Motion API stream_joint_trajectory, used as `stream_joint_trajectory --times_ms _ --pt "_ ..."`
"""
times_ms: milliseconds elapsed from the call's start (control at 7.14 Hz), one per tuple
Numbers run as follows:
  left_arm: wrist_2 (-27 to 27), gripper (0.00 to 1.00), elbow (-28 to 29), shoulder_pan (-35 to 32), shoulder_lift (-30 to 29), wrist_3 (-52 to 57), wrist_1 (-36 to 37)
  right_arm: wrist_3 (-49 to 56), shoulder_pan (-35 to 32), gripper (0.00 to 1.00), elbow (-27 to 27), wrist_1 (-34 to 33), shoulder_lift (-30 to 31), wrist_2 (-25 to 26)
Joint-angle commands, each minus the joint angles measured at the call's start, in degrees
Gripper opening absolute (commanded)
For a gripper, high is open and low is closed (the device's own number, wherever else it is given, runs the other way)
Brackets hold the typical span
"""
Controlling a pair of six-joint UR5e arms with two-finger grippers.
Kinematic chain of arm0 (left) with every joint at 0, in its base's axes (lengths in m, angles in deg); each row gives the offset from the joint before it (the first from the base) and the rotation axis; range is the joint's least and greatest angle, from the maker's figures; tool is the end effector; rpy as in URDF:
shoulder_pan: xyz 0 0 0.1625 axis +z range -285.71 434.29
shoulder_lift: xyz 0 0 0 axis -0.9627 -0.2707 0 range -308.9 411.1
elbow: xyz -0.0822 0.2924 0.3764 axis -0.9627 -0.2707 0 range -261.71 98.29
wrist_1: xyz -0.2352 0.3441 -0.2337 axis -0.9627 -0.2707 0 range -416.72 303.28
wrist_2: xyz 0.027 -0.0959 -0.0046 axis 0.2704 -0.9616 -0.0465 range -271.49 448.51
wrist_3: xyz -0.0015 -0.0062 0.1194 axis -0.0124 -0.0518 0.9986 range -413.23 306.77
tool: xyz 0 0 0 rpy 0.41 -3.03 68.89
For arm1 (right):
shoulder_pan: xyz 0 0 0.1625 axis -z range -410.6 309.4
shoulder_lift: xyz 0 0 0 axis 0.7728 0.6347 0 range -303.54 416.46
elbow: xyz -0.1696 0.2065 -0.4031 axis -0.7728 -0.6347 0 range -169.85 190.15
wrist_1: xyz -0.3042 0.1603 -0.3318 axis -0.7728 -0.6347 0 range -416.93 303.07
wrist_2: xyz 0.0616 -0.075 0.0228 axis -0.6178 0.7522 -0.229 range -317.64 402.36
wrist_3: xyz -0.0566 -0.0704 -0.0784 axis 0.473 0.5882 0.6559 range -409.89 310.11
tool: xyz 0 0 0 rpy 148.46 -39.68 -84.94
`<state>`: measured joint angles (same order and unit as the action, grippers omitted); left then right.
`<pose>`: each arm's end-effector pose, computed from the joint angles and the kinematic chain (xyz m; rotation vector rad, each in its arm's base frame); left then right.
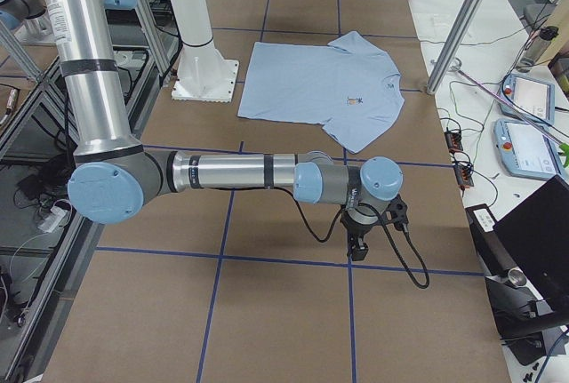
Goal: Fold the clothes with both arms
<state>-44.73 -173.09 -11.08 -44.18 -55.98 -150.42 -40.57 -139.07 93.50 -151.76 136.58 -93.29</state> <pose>-0.0016 -0.6162 0.6587 0.1234 0.7623 0.0992 0.0307 -0.6395 0.6995 0.0277 -0.7977 -0.1682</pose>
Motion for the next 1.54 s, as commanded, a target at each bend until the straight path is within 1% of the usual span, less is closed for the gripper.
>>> stream_joint_trajectory --times_ms 0,140,280,420,561,701,841,981,1121,1261,1401 --pt "0.0 1.00 -2.1 -0.3 0.4 0.0 0.3 -0.1 0.0 1.00 0.6 0.3 0.1 -0.3" --pt "0.3 1.00 -1.6 -0.3 1.1 -0.4 0.5 -0.7 0.0 1.00 1.3 1.1 1.1 -2.9" --pt "0.4 1.00 -1.7 -0.2 1.3 -0.7 0.4 -0.9 0.6 1.00 1.1 3.5 1.7 -4.7" --pt "0.5 1.00 -2.2 0.1 0.5 -0.7 0.2 -1.0 2.2 1.00 0.9 5.6 2.2 -4.8" --pt "0.4 1.00 -1.4 1.3 -0.3 -0.4 -0.5 -1.2 6.4 1.00 1.6 7.7 2.1 -4.6" --pt "-0.1 1.00 -1.4 2.0 -1.0 -1.3 -0.7 -9.7 11.6 1.00 1.5 12.5 1.4 -4.4" --pt "-1.2 1.00 -2.6 2.0 -0.5 -1.7 -1.0 -19.5 15.5 1.00 0.9 21.4 0.7 -3.7" --pt "-2.1 1.00 -5.0 2.1 -0.5 -1.6 -1.3 -29.2 17.5 1.00 0.3 26.8 -0.7 -2.2" --pt "-5.1 1.00 -7.3 2.1 -0.7 -1.8 -1.9 -37.3 21.4 1.00 0.2 27.9 -2.1 -0.4" --pt "-5.4 1.00 -7.6 2.5 -0.8 -1.8 -2.7 -45.9 22.8 1.00 1.7 30.1 -4.8 -0.1" --pt "-5.7 1.00 -8.1 2.5 -1.4 -2.3 -3.4 -55.1 26.6 1.00 0.5 32.4 -7.9 2.8"
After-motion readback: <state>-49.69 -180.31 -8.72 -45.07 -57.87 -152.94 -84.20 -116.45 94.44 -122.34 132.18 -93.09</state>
